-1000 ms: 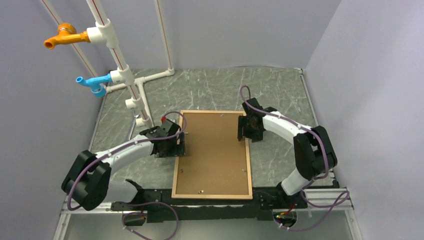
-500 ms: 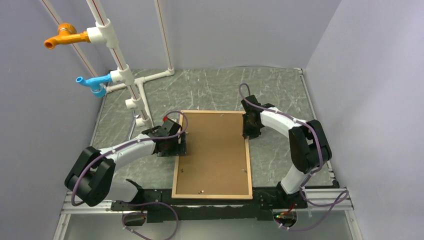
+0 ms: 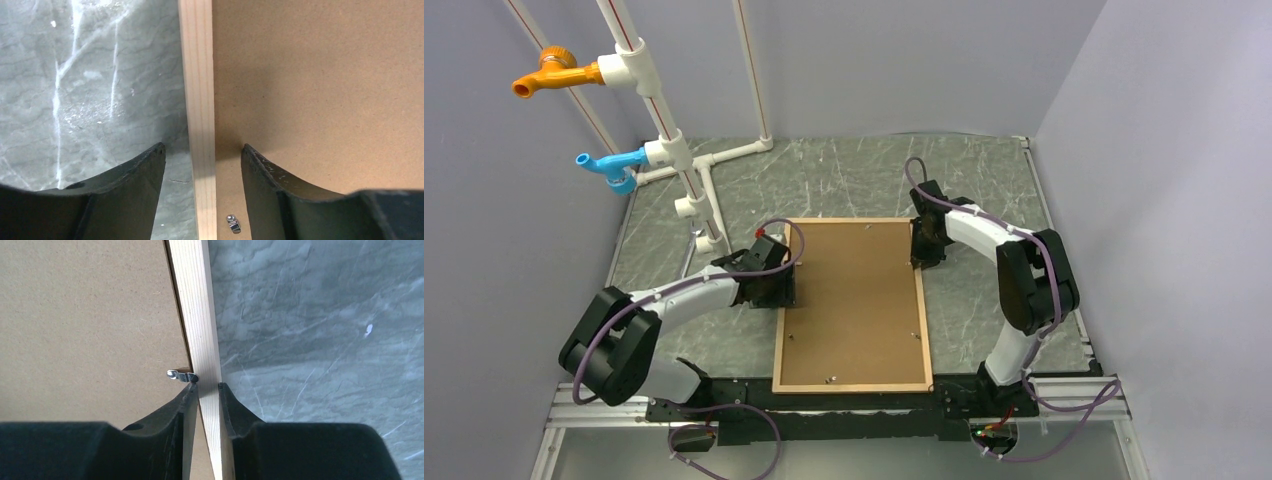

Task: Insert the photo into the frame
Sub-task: Move the photo frame to the center of the board.

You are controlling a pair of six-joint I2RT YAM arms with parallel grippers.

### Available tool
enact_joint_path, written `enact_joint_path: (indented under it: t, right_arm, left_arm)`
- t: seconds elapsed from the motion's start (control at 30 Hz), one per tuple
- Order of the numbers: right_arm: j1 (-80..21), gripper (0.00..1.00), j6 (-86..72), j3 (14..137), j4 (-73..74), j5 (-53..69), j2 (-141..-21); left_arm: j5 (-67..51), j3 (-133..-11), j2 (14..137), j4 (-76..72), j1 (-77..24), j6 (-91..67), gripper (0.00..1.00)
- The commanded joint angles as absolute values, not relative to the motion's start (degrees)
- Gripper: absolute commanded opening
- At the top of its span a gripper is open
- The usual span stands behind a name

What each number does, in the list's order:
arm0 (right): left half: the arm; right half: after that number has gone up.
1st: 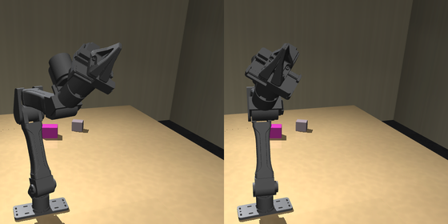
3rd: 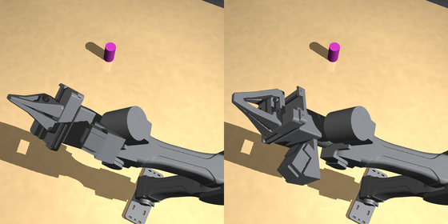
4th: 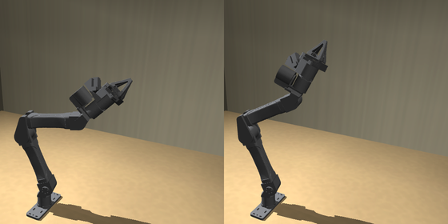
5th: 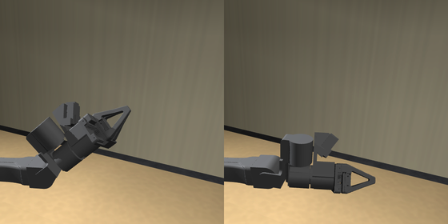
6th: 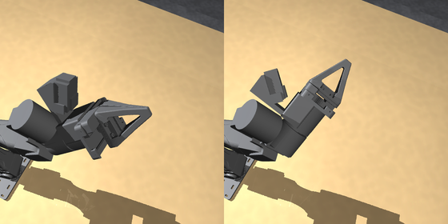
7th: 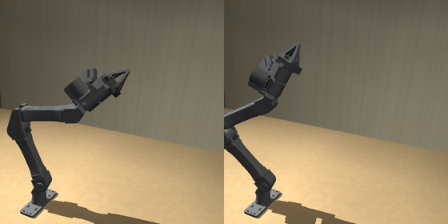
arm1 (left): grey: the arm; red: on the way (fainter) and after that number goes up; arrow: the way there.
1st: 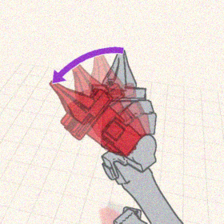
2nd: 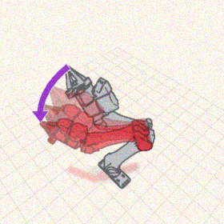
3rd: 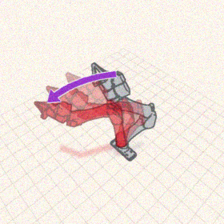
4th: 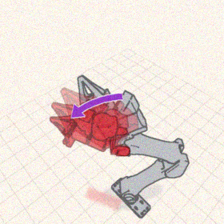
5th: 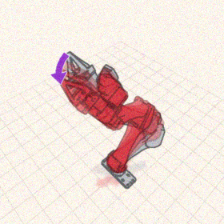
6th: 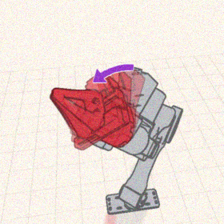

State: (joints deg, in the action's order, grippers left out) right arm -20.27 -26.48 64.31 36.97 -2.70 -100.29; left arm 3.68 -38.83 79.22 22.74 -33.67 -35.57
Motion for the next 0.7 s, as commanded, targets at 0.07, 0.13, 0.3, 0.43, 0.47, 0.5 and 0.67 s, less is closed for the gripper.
enact_joint_path:
  t: [0.07,0.13,0.3,0.43,0.47,0.5,0.67]
  right_arm:
    - [-18.2,0.24,-24.54,68.92,31.72,-4.25,-104.06]
    - [-17.75,0.25,-24.49,69.75,31.36,-3.16,-104.55]
    - [-16.36,0.3,-23.99,71.96,30.59,-1.36,-105.51]
    - [-15.91,0.33,-23.09,75.19,31.46,-1.08,-107.44]
    - [-15.82,0.33,-22.91,75.83,31.57,-0.98,-107.79]
    - [-15.69,0.33,-22.77,76.45,31.56,-1.01,-108.08]
    - [-15.45,0.33,-22.64,79.37,31.47,-0.64,-110.52]
  left_arm:
    - [3.62,-37.39,83.63,22.51,-33.59,-34.08,0.56]
    - [4.01,-37.46,84.38,22.98,-33.62,-34.03,0.54]
    - [4.56,-37.28,84.97,23.18,-33.65,-33.9,0.46]
    - [4.89,-37.44,85.67,23.56,-33.71,-33.37,0.31]
    - [5.04,-37.52,85.88,23.7,-33.69,-33.34,0.27]
    - [5.14,-37.53,86.07,23.85,-33.75,-33.26,0.19]
    - [5.87,-37.9,87.28,24.65,-34.11,-33.37,0.0]
